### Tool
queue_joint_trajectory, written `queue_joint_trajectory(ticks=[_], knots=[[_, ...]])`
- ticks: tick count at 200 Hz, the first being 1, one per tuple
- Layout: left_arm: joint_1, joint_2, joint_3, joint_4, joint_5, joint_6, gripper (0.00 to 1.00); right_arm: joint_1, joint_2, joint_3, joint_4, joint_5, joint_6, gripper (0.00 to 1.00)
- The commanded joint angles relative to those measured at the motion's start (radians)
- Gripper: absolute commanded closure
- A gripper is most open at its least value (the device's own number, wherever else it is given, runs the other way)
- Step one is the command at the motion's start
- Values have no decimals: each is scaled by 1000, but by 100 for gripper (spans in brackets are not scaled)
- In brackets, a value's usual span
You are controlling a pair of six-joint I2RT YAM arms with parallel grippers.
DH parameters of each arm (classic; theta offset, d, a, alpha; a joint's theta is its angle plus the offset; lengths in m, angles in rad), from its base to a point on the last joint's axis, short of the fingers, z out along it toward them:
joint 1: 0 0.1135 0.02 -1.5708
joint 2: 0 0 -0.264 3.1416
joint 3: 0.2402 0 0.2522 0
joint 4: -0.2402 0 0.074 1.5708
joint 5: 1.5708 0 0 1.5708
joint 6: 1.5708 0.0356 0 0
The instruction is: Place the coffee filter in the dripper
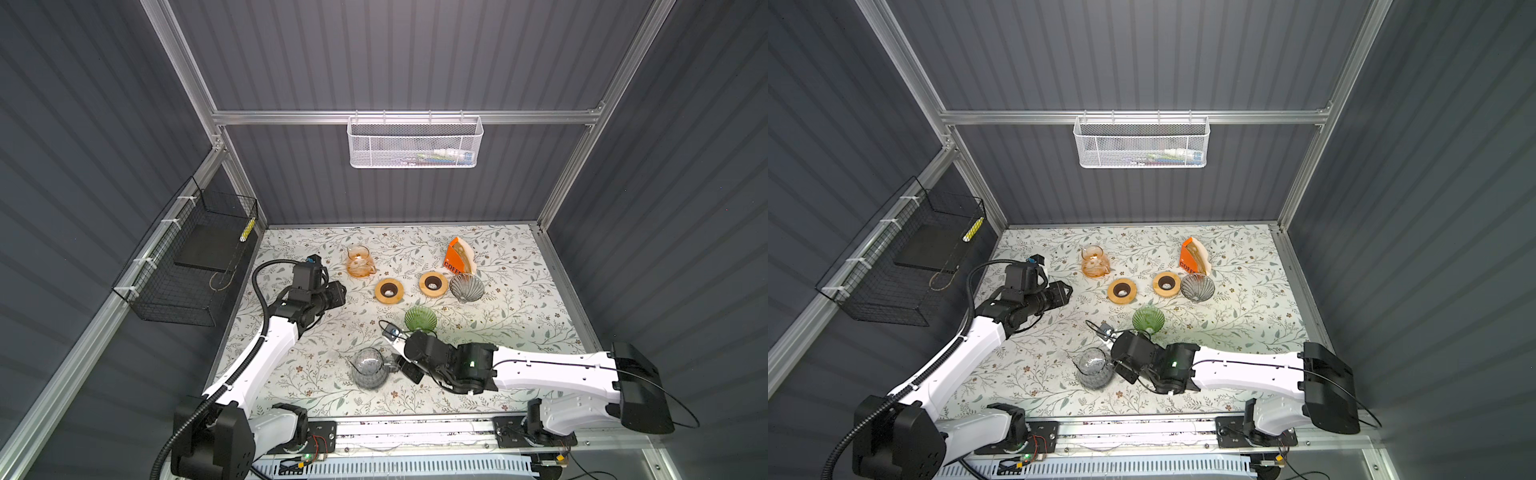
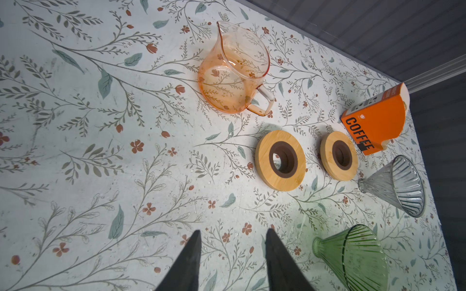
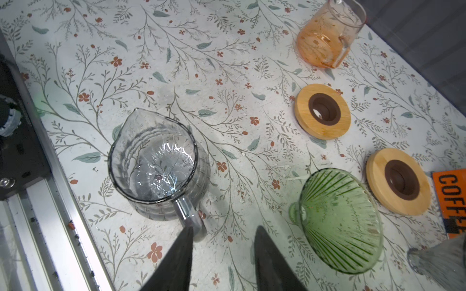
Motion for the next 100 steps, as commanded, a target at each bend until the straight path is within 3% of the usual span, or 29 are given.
queue_joint_trajectory(ticks=[1, 60, 100], knots=[[-5, 21, 46, -15, 92, 7, 57, -61, -41, -18, 29, -47, 58, 58], [-69, 141, 108, -39, 113, -8, 56, -257, -150, -33, 71, -155, 116, 56], [-166, 271, 216, -83, 15, 17, 57, -328, -211, -98, 131, -179, 140, 53]])
